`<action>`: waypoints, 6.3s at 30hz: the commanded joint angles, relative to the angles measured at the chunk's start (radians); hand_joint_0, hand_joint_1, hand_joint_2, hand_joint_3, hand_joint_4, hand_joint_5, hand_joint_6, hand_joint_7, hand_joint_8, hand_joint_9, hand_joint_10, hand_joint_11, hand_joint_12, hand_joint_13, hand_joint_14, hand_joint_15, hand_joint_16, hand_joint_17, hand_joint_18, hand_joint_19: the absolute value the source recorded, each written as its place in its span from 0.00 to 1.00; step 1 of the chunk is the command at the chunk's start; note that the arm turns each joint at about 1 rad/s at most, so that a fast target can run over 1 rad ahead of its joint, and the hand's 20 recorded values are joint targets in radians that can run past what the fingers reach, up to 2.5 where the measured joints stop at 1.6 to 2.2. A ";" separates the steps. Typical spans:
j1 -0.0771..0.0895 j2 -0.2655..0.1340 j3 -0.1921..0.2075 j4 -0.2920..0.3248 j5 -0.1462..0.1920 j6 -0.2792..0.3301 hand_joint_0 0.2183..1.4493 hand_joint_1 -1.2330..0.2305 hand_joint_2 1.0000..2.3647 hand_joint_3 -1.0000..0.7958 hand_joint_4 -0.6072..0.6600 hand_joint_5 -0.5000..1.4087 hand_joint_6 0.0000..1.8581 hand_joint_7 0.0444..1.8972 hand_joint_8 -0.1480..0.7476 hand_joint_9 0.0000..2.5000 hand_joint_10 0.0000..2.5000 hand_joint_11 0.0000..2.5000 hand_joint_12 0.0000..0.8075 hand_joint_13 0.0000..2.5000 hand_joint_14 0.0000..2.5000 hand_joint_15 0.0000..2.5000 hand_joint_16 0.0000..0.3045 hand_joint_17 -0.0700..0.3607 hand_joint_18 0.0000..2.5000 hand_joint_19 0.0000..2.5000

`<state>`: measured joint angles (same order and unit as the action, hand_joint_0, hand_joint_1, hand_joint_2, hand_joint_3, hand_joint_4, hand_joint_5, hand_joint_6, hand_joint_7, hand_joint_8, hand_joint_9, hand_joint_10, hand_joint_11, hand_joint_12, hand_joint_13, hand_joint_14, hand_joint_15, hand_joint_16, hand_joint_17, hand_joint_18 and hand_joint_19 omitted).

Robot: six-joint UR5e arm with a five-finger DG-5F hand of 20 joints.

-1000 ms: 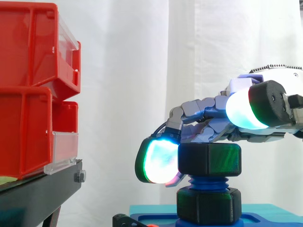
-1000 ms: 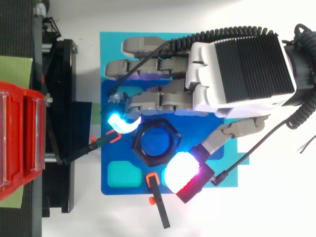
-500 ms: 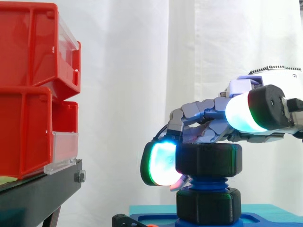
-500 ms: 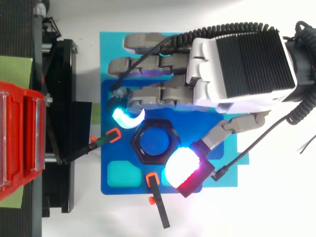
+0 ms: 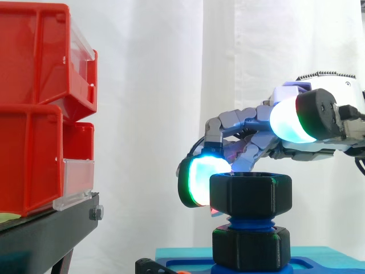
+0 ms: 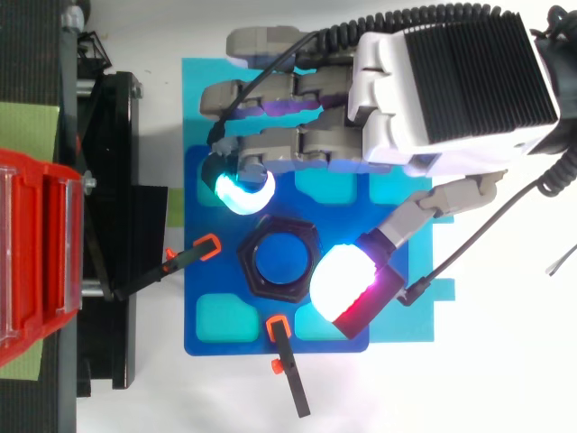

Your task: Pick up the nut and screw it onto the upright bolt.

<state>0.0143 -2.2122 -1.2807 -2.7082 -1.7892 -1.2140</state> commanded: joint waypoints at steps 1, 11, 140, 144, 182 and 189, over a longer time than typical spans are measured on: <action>-0.007 0.000 0.003 -0.001 -0.012 -0.001 0.22 0.68 0.00 0.28 0.65 0.24 0.27 0.60 0.41 0.28 0.00 0.00 0.31 0.13 0.00 0.00 0.09 0.30 0.00 0.00; 0.006 0.003 0.003 0.010 -0.010 -0.001 0.20 0.71 0.00 0.28 0.62 0.19 0.27 0.34 0.37 0.15 0.00 0.00 0.36 0.03 0.00 0.00 0.13 0.37 0.00 0.00; 0.012 -0.029 0.018 0.081 -0.105 0.021 0.20 0.89 0.00 0.28 0.53 0.16 0.27 0.28 0.31 0.04 0.00 0.00 0.39 0.00 0.00 0.00 0.15 0.41 0.00 0.00; 0.013 -0.029 -0.006 0.087 -0.108 0.022 0.20 0.88 0.00 0.28 0.54 0.16 0.27 0.29 0.32 0.04 0.00 0.00 0.39 0.00 0.00 0.00 0.15 0.41 0.00 0.00; -0.017 -0.029 -0.023 0.120 -0.105 0.044 0.22 0.74 0.00 0.28 0.65 0.20 0.27 0.36 0.39 0.14 0.00 0.00 0.30 0.03 0.00 0.00 0.09 0.30 0.00 0.00; -0.037 -0.029 -0.023 0.123 -0.118 0.042 0.22 0.73 0.00 0.28 0.66 0.20 0.27 0.38 0.40 0.15 0.00 0.00 0.30 0.04 0.00 0.00 0.09 0.30 0.00 0.00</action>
<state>-0.0153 -2.2411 -1.3031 -2.5853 -1.8999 -1.1708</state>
